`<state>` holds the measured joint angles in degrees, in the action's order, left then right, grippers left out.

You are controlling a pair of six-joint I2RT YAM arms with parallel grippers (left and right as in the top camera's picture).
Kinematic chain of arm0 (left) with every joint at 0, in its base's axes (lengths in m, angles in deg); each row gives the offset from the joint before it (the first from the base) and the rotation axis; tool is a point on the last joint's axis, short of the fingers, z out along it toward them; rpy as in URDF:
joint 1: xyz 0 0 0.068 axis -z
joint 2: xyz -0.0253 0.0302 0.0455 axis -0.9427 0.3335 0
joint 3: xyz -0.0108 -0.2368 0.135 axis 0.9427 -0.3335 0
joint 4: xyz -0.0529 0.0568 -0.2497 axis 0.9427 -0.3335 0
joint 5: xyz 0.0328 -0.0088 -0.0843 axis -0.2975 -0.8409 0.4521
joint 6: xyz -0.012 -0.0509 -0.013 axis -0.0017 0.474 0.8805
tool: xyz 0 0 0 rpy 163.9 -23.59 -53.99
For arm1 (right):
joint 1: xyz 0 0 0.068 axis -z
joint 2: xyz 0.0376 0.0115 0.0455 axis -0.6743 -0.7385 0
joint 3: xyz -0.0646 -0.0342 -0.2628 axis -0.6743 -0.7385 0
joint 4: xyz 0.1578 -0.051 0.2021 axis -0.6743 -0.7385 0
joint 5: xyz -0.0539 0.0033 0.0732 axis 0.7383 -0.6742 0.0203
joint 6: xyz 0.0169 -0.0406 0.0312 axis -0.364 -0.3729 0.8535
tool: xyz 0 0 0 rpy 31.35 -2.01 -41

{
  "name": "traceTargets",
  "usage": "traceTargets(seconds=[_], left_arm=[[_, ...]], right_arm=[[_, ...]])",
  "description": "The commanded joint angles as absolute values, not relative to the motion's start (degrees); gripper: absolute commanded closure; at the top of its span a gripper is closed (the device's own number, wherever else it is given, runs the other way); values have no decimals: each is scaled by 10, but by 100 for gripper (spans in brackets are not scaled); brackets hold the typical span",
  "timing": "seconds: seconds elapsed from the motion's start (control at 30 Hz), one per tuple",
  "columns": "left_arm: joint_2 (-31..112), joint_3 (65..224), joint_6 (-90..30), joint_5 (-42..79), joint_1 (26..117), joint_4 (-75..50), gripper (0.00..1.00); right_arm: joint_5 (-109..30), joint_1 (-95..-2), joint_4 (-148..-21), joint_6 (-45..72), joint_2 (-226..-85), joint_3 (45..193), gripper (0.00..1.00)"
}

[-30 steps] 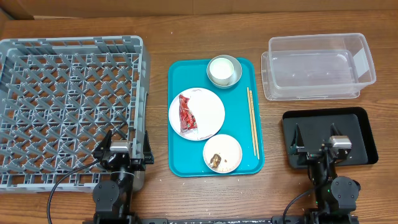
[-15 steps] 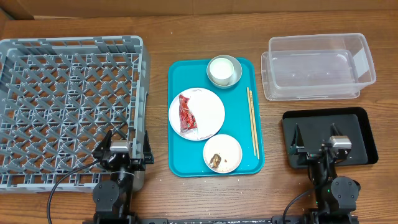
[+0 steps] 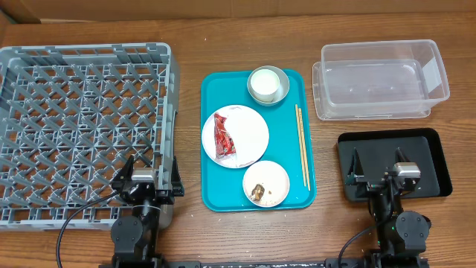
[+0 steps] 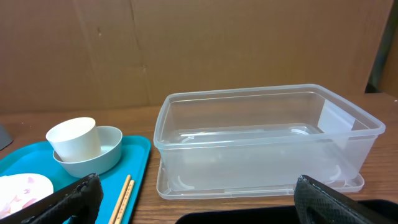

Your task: Sort waste into correct bins and load items into the dishwasher

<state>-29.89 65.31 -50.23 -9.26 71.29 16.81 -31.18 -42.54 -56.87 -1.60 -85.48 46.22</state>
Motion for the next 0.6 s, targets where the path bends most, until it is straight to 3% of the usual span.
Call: traceTargets(seconds=[0.0, 0.13, 0.37, 0.57], left_arm=[[-304, 651, -497, -96, 716, 169, 0], [-304, 651, -497, -96, 716, 169, 0], [-304, 651, -497, -96, 716, 169, 0], [-304, 651, -497, -96, 716, 169, 0]], right_arm=[[-315, -430, -565, -12, -848, 456, 0], [-370, -430, -528, 26, -848, 456, 0], [-648, -430, -356, 222, -848, 456, 0], [-654, -430, -192, 299, -848, 456, 0]])
